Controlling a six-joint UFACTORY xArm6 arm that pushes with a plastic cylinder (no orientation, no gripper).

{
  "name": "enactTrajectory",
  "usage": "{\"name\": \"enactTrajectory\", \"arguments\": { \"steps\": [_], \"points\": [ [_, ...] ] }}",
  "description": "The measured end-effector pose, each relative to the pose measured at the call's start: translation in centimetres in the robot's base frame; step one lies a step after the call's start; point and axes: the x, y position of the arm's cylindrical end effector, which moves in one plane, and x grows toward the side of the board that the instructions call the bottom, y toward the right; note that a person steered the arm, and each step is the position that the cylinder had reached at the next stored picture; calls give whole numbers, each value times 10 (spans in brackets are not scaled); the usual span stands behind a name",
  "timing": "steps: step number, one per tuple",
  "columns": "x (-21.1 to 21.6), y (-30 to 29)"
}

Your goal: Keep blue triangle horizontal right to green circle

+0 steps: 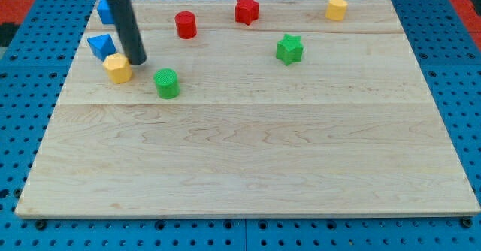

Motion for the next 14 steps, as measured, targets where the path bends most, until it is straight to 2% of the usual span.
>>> {"name": "enactTrajectory", "arguments": {
  "steps": [1, 3, 5, 6, 7, 9, 10, 11, 12, 13, 14],
  "points": [
    [31, -9],
    [35, -6],
    [9, 95],
    [7, 114],
    [-7, 89],
    [-74, 26],
    [-82, -26],
    [-69, -80],
    [-39, -100],
    [-27, -42],
    [-39, -67]
  ]
}}
